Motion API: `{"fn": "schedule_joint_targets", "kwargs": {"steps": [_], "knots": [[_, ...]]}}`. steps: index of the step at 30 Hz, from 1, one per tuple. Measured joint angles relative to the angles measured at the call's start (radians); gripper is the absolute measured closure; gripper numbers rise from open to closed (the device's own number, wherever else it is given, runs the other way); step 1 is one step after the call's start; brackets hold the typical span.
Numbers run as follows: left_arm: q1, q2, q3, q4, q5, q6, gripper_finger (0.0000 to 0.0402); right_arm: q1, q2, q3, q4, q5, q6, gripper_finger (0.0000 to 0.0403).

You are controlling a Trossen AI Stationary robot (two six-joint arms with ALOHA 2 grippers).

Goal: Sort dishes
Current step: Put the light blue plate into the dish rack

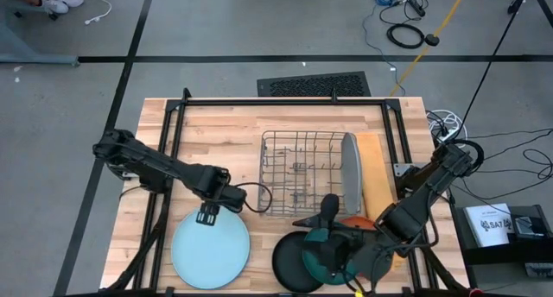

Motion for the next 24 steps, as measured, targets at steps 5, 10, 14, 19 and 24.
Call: {"fn": "schedule_joint_targets", "kwargs": {"steps": [5, 10, 14, 19, 24], "knots": [[0.047, -0.025, -0.092, 0.098, 0.04, 0.056, 0.022, 0.03, -0.001, 0.0, 0.01, 0.08, -0.003, 0.0193], [0.087, -0.066, -0.202, 0.173, 0.075, 0.059, 0.0222, 0.046, -0.001, 0.0, 0.022, 0.107, 0.002, 0.0193], [0.09, -0.115, -0.287, 0.285, 0.128, 0.042, 0.0222, 0.052, -0.001, 0.0, 0.031, 0.108, 0.004, 0.0193], [0.078, -0.166, -0.355, 0.356, 0.136, -0.008, 0.0222, 0.052, -0.001, 0.0, 0.03, 0.108, 0.019, 0.0193], [0.059, -0.186, -0.414, 0.432, 0.134, -0.051, 0.0222, 0.05, -0.001, 0.0, 0.029, 0.108, 0.019, 0.0193]]}}
